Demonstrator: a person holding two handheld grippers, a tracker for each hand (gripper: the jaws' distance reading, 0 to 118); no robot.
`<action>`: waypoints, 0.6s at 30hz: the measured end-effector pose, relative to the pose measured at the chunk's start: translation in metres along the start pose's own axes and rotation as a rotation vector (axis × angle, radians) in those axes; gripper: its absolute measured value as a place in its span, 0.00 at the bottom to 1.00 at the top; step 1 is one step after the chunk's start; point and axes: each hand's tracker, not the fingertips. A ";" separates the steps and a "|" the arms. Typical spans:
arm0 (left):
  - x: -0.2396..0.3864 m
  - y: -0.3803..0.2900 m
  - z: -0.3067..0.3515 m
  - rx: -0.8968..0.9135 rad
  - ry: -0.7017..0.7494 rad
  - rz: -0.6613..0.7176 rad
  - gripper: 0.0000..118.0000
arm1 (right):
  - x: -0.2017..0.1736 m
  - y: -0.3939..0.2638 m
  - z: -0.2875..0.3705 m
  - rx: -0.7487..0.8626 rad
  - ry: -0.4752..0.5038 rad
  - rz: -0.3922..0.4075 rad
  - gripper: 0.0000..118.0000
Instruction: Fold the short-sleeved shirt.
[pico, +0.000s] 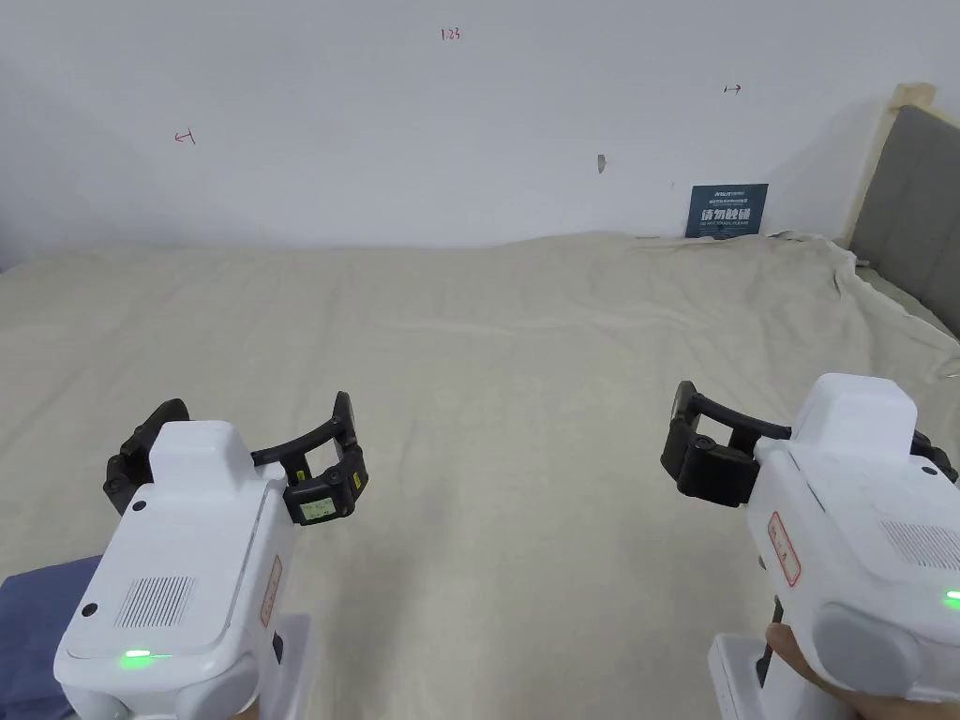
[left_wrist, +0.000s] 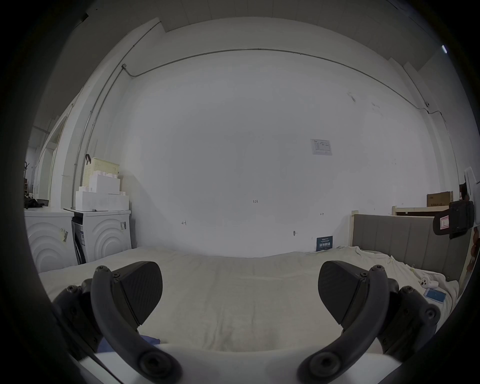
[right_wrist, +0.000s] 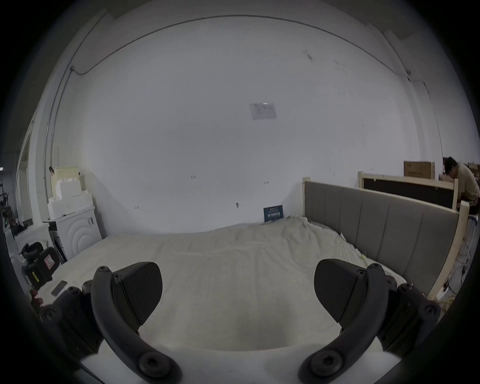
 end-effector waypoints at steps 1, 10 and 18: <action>0.000 0.000 0.000 0.001 0.001 0.000 1.00 | 0.000 -0.001 0.000 0.016 0.001 0.009 0.98; -0.001 -0.002 0.000 -0.003 0.002 -0.007 1.00 | 0.001 0.000 0.002 0.055 0.006 0.026 0.98; -0.001 -0.002 0.001 -0.005 0.004 -0.007 1.00 | 0.000 0.000 0.001 0.047 0.004 0.043 0.98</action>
